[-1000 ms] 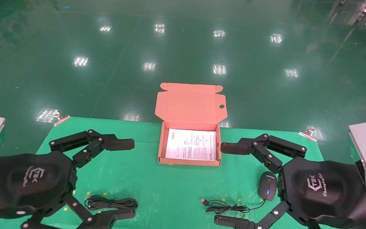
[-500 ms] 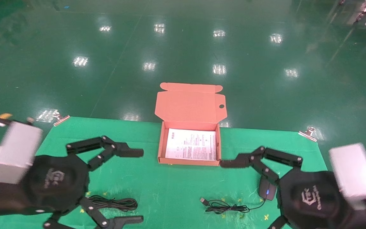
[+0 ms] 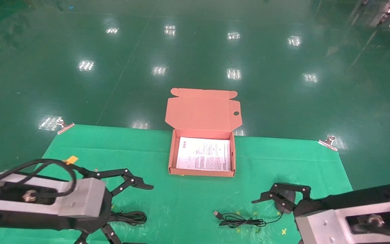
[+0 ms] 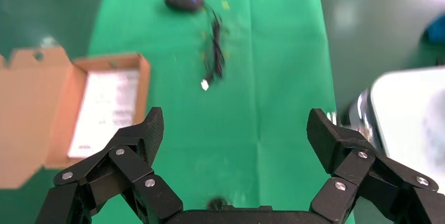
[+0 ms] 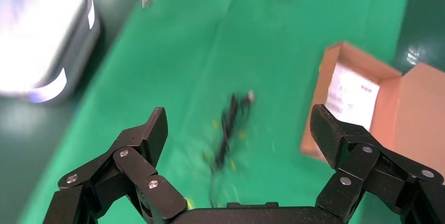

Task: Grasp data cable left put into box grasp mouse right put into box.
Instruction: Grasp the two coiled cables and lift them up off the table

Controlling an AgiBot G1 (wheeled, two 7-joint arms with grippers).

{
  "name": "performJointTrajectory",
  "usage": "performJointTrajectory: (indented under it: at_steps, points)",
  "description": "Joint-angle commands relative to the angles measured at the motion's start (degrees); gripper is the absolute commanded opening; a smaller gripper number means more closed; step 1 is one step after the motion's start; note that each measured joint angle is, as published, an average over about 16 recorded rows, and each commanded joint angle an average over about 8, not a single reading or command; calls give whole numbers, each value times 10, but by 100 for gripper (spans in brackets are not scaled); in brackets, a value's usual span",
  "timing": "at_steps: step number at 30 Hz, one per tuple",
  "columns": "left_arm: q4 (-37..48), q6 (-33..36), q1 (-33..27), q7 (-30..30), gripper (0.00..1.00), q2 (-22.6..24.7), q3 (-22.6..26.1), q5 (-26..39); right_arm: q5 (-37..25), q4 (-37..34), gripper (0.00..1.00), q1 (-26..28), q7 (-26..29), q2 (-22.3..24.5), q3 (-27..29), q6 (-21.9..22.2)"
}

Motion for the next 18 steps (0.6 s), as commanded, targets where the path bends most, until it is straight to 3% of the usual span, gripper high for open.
performJointTrajectory:
  at_steps: [1,7,18]
  points:
    - [-2,0,-7,4,100,5,12,26,-32,1,100,17,-18,-6,-23,2]
    - [-5,-12,-27,20,100,37,59,129,-117,1,100,33,-35,-41,-74,18]
    - [-6,-71,-13,28,100,80,115,281,-241,-1,100,13,-12,-85,-126,68]
